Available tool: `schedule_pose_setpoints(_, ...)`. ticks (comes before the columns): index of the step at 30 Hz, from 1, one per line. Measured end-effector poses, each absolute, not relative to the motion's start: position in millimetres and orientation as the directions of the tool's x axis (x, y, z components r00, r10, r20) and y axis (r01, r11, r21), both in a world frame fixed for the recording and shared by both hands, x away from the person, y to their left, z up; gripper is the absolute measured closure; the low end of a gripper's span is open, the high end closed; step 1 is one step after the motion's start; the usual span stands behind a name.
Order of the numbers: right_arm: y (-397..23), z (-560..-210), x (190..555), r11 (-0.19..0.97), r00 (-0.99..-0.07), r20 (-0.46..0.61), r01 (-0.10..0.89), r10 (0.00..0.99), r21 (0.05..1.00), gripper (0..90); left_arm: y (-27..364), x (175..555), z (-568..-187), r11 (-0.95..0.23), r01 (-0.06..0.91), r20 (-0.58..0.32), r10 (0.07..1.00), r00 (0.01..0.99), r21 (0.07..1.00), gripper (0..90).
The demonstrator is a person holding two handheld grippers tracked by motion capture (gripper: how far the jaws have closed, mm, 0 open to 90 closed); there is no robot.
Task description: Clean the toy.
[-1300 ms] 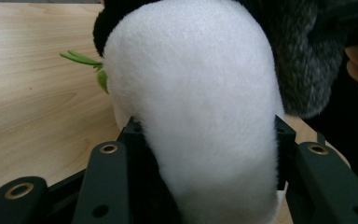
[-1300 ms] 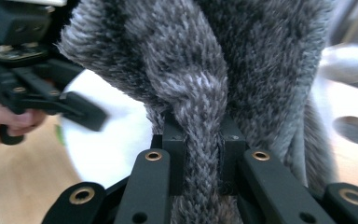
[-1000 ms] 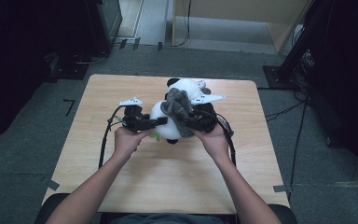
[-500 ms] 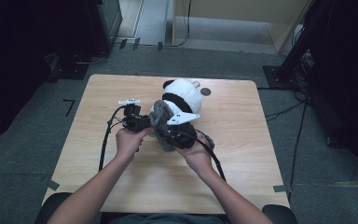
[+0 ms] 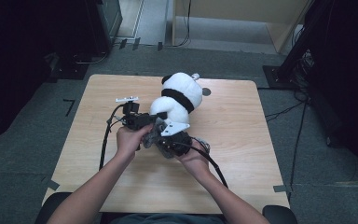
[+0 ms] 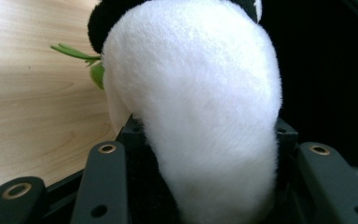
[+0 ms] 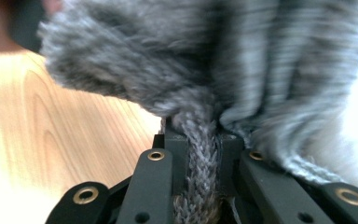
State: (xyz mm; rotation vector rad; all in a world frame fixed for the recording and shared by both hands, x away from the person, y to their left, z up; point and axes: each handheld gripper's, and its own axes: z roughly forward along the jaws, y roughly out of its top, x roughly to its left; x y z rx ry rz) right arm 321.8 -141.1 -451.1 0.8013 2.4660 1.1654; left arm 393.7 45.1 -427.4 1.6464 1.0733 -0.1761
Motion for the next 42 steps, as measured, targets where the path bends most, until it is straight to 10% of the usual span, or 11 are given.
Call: schedule_pose_setpoints(42,-247.1,-446.0,367.7,0.227,-0.529,0.151,0.582,0.835,0.781,81.1,63.5,401.4,-429.9,0.077,0.726,-0.643,0.534,0.549,0.684,48.4)
